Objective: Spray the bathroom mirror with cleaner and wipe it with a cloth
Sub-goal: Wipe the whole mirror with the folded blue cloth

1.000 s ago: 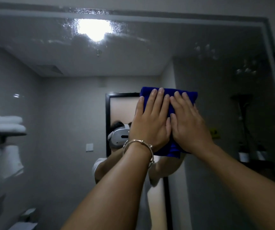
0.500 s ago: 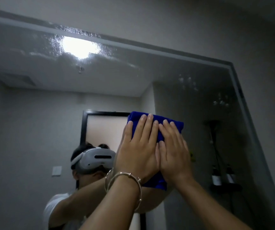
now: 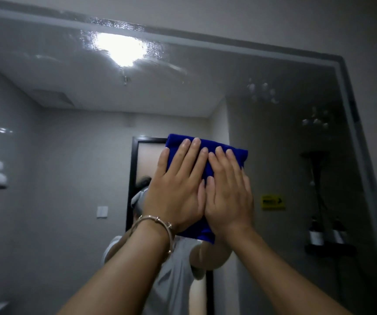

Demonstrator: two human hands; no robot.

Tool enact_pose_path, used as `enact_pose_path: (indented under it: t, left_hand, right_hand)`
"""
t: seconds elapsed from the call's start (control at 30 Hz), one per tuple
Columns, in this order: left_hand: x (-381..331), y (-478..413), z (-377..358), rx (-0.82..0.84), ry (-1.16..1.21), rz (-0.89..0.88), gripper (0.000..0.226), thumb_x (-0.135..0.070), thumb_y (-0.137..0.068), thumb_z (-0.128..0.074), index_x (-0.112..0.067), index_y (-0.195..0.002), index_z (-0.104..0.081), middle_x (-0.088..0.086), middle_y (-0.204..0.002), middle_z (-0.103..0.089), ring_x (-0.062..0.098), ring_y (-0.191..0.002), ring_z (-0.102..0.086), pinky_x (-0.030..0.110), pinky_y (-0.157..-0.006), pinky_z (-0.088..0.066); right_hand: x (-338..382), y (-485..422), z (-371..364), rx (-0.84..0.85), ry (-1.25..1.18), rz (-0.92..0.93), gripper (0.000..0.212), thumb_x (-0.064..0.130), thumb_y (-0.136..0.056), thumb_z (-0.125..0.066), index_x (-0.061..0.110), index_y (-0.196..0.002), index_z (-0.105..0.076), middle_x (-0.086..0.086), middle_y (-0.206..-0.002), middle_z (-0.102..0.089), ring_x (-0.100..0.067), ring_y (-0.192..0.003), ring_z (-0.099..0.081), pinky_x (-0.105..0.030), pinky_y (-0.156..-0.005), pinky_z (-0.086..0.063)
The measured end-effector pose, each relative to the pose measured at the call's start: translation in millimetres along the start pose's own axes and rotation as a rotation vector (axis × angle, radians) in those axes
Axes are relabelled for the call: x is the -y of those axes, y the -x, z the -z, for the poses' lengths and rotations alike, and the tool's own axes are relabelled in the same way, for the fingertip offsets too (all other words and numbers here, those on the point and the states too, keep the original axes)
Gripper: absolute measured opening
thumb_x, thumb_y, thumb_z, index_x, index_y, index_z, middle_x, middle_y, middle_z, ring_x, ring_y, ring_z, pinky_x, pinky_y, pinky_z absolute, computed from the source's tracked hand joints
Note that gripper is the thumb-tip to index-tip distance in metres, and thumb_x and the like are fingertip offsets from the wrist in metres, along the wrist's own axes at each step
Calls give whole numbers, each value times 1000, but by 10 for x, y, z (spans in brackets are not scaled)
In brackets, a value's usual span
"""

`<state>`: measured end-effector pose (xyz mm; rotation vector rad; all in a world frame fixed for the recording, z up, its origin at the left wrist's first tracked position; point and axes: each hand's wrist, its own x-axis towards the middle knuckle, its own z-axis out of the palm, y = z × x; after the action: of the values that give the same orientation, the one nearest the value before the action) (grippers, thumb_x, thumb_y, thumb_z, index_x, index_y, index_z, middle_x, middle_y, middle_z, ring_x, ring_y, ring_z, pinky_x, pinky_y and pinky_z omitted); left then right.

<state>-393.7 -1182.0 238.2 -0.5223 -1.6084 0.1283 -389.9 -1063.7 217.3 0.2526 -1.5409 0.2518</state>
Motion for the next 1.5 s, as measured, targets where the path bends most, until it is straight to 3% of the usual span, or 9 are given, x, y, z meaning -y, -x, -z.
enact_pose_path:
  t: [0.6,0.73,0.9,1.03,1.2,1.37,1.5]
  left_hand:
    - [-102,44,60,50,-165,87,57,-34,-88,-28,-10,-140,-38,12,-147,-36,27,-136,-32,50,-108,-25]
    - [-29,26,96,132,-187,80,61,-37,-89,-20,-12,-145,-22,10,-153,-20,25,-142,-18,45,-113,-17]
    - [240,-210,89,114,-165,202,63,-41,-88,-1,-17,-144,12,6,-156,10,20,-144,10,38,-113,7]
    - [604,-584,162,91,-148,253,62,-39,-93,-10,-15,-148,6,6,-157,11,20,-144,10,40,-116,3]
    - [833,-1059,278,124,-176,227,71,-41,-85,-8,-14,-149,2,7,-157,6,21,-144,5,42,-117,-2]
    - [691,-1168,233,57,-113,280,70,-41,-85,-11,-13,-149,-3,7,-157,2,21,-144,3,42,-115,-1]
    - [175,-1558,92,-3,-53,299,69,-41,-87,-12,-12,-149,-4,9,-157,0,23,-144,1,42,-114,0]
  right_hand:
    - [-41,7,26,3,23,97,54,28,-90,-28,5,-135,-46,-13,-142,-45,-29,-134,-36,-48,-105,-27]
    - [-36,-74,55,57,29,154,56,27,-89,-27,3,-136,-45,-15,-144,-42,-31,-135,-35,-48,-105,-28]
    - [43,-559,29,171,46,293,59,32,-91,-21,11,-146,-28,-7,-154,-25,-21,-144,-15,-38,-113,-9]
    - [186,-1113,-68,189,28,353,59,33,-92,-22,14,-148,-21,-4,-156,-18,-18,-145,-8,-37,-115,-6]
    - [195,-1610,-147,129,27,356,55,31,-97,-28,12,-148,-20,-5,-156,-19,-19,-144,-9,-39,-115,-8]
    - [53,-1717,-112,129,32,385,55,32,-98,-25,12,-148,-18,-4,-157,-17,-18,-144,-9,-40,-115,-7]
    - [-508,-1863,123,116,113,373,53,31,-99,-25,14,-149,-18,-2,-157,-16,-17,-144,-9,-41,-116,-7]
